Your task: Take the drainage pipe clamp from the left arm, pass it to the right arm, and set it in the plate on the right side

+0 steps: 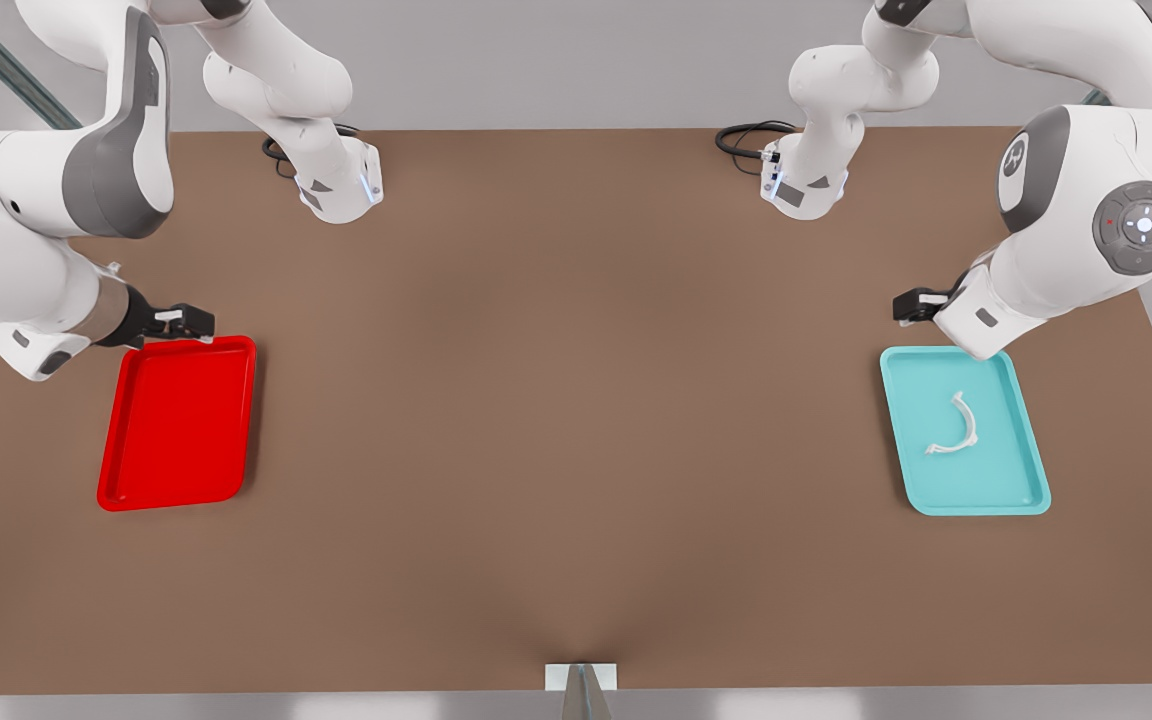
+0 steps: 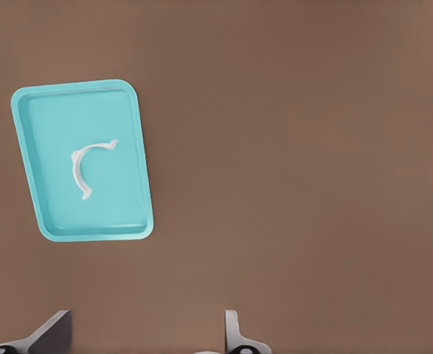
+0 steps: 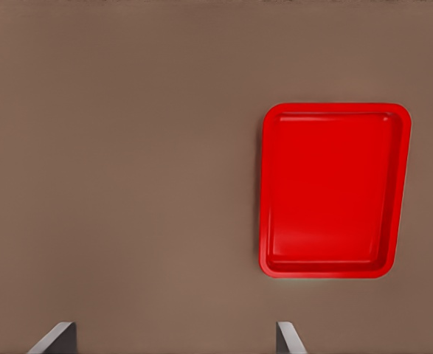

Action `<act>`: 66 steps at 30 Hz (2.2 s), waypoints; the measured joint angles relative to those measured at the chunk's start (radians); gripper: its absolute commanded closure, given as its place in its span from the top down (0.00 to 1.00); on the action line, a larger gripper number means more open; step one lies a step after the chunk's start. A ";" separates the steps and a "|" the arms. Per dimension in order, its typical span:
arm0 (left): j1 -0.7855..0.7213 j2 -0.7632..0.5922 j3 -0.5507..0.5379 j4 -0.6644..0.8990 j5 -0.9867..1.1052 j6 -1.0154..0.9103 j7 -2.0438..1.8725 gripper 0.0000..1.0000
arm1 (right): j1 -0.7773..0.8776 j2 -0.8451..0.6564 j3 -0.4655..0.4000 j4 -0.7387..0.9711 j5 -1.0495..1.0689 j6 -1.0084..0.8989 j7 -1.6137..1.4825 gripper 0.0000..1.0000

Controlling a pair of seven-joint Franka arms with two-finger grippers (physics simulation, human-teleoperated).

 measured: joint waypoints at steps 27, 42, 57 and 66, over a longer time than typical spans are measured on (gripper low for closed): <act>0.233 0.358 0.338 -0.549 -0.125 0.886 0.107 1.00 | -0.002 -0.001 0.000 -0.019 0.005 0.032 -0.008 1.00; 0.238 0.404 0.349 -0.617 -0.150 0.995 0.121 1.00 | -0.003 0.000 0.000 -0.028 0.005 0.041 -0.009 1.00; 0.239 0.404 0.351 -0.634 -0.148 1.013 0.120 0.39 | -0.003 -0.001 0.001 -0.041 0.005 0.046 -0.010 1.00; 0.238 0.388 0.357 -0.632 -0.143 1.012 0.111 0.21 | -0.003 -0.001 0.001 -0.043 0.005 0.048 -0.011 1.00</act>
